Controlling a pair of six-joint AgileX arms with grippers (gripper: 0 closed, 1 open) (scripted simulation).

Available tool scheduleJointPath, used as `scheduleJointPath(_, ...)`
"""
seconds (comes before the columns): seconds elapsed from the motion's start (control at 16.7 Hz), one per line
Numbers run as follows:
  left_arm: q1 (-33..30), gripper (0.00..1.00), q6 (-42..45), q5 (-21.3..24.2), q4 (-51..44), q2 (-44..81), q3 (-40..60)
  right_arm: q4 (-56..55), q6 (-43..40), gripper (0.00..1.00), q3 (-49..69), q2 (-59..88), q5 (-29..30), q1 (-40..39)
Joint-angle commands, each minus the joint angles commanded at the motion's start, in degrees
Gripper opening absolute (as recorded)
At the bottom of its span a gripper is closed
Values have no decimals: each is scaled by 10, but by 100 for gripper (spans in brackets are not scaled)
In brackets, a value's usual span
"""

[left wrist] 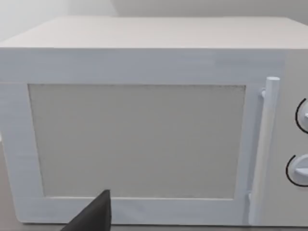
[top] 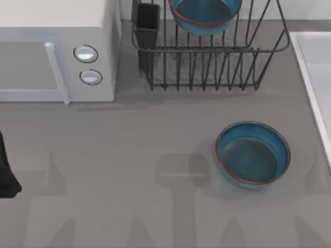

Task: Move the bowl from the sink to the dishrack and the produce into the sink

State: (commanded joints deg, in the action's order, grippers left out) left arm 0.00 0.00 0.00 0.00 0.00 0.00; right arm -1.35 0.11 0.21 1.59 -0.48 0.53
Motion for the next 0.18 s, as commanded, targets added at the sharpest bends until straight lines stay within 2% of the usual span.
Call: scheduleJointPath(0.18,0,100,0,0,0,0,0,13,-1,100,-2,-16,5,-5)
